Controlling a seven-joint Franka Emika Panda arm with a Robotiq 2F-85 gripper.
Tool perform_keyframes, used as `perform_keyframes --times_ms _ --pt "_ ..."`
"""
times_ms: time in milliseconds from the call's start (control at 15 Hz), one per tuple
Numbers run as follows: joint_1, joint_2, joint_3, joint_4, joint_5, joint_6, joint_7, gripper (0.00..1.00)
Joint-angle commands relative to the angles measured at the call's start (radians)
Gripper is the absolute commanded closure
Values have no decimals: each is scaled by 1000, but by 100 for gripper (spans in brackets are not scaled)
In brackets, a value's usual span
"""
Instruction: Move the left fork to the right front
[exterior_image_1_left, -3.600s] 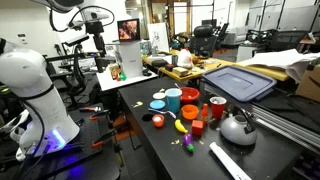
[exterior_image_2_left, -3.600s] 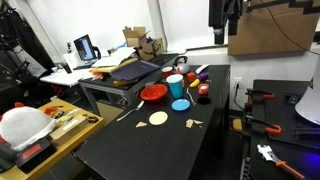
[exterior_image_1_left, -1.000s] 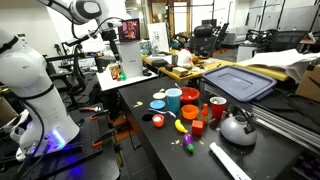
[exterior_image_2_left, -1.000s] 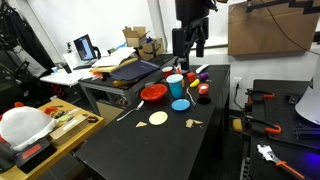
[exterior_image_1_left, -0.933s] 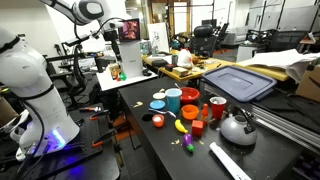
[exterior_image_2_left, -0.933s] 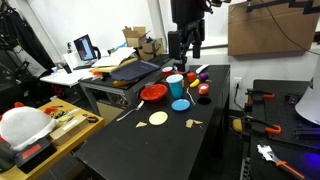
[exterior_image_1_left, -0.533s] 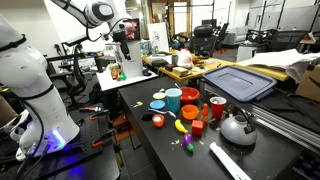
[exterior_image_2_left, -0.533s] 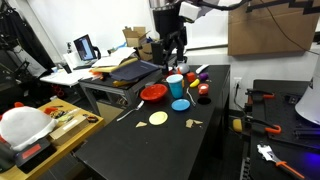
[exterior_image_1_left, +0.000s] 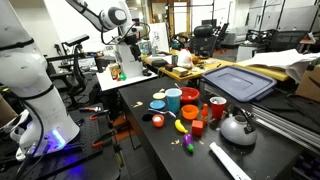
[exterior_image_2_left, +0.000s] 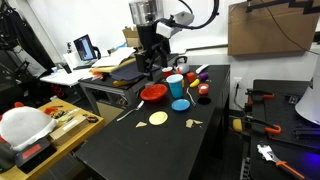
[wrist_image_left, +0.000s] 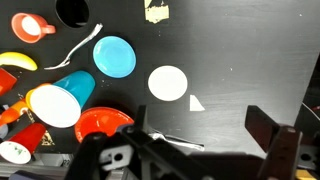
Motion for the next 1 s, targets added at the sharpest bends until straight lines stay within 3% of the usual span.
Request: perform_keyframes --times_ms 0,333,933 --pt "35 99 -45 92 -54 23 45 0" --pt "77 206 -110 181 -114 69 29 0" --pt "145 380 -208 328 -115 123 -39 0"
